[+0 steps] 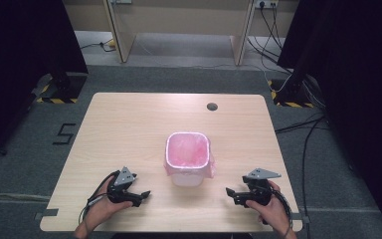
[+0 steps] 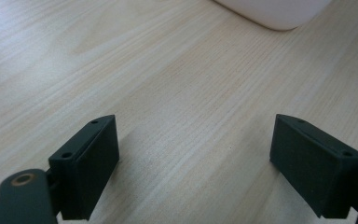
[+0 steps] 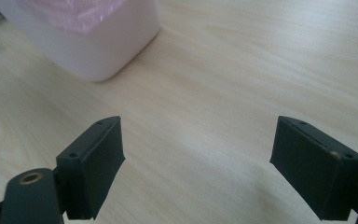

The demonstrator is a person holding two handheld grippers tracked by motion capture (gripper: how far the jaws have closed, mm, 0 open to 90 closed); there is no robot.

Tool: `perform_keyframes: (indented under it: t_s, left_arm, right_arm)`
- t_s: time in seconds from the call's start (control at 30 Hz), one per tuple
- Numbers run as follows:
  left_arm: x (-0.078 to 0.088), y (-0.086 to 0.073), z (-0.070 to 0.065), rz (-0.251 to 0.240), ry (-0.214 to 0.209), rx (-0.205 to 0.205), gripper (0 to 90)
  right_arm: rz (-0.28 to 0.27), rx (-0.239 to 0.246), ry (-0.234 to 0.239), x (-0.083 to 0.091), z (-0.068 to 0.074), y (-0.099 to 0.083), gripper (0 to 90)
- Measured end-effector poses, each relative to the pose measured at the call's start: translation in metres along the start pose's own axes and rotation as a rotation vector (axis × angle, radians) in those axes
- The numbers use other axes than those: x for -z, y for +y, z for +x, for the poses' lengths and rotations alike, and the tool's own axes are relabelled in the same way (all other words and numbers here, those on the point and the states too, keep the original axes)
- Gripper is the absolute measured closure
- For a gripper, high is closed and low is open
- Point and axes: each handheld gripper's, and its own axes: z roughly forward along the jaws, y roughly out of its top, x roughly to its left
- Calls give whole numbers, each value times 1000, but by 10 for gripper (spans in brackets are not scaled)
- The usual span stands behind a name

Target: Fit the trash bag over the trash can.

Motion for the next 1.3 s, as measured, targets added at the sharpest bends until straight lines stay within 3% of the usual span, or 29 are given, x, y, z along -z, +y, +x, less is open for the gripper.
perform_keyframes:
  t_s: [0.2, 0.33, 0.47, 0.5, 0.7, 1.3]
  left_arm:
    - [0, 0, 0, 0, 0, 0, 145]
    - [0, 0, 0, 0, 0, 0, 145]
    - [0, 0, 0, 1, 0, 0, 145]
    - [0, 0, 0, 0, 0, 0, 146]
    - [0, 0, 0, 0, 0, 0, 145]
    - [0, 0, 0, 0, 0, 0, 146]
  right_arm:
    - [63, 36, -14, -4, 2, -7, 166]
    - [108, 76, -49, -8, 2, -11, 161]
    - [106, 111, -63, -9, 2, -12, 159]
    - [105, 140, -78, -10, 3, -13, 135]
    - [61, 139, -76, -15, 4, -18, 46]
    - [54, 138, -73, -16, 5, -19, 28]
